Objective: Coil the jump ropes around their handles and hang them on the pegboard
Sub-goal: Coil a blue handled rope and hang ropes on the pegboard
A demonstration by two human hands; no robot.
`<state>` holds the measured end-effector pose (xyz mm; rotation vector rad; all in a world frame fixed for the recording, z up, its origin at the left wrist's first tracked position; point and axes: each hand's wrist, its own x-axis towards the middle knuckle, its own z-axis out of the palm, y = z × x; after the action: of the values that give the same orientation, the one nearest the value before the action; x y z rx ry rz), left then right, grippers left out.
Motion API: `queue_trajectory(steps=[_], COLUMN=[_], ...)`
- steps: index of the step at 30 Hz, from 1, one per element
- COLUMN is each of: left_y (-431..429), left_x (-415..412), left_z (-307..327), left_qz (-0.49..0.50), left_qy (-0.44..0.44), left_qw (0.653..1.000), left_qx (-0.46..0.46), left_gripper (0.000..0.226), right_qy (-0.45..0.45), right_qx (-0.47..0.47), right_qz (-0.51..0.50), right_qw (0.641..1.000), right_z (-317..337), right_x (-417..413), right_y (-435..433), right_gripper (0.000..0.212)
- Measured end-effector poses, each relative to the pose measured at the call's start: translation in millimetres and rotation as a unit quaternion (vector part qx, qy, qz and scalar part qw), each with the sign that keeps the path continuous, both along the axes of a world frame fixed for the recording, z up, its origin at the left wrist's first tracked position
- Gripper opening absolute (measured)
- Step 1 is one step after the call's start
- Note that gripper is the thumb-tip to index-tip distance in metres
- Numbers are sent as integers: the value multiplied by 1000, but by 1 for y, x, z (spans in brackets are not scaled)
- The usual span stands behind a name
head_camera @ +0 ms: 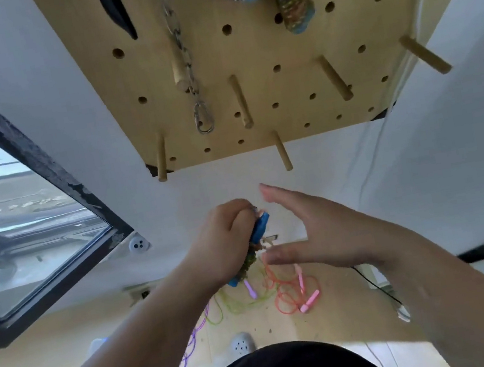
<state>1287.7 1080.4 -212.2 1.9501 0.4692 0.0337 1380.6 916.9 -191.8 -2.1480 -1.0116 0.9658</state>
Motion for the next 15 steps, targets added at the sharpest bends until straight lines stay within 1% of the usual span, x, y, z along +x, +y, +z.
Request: queue_trajectory(steps=[1,3,4,5,7,9,10,12,15], left_y=[-12,-32,-41,-50,-70,-90,-100,-119,-142], left_x=[1,4,5,5,4,4,4,5,6], left_z=[0,-1,-3,-5,-10,-16,-18,-21,-21], left_qz=[-10,-4,9,24,53,106,142,202,239], left_qy=[-8,-20,-25,-27,-27,-29,-32,-49,-71], left_qw=[1000,999,998,997,997,994,987,970,956], left_qx=[23,50,57,61,50,-28,-72,-130,-155], left_gripper=[30,31,31,31,23,15,19,32,41], right_qy=[15,40,62,87,110,80,67,84,109], right_qx=[13,29,38,47,67,103,124,165,209], right_qz=[2,12,4,-11,-46,-82,-103,-123,-128], right_qw=[1000,999,997,995,991,988,985,975,963], right_z=[-5,-18,-22,-26,-33,-40,-44,-49,-57], right_x=[-4,-10,-12,-13,-17,-20,-20,-19,-16], right_y=[-2,-14,-22,-31,-46,-60,-68,-83,-104], right_gripper=[88,46,33,28,26,23,21,18,11])
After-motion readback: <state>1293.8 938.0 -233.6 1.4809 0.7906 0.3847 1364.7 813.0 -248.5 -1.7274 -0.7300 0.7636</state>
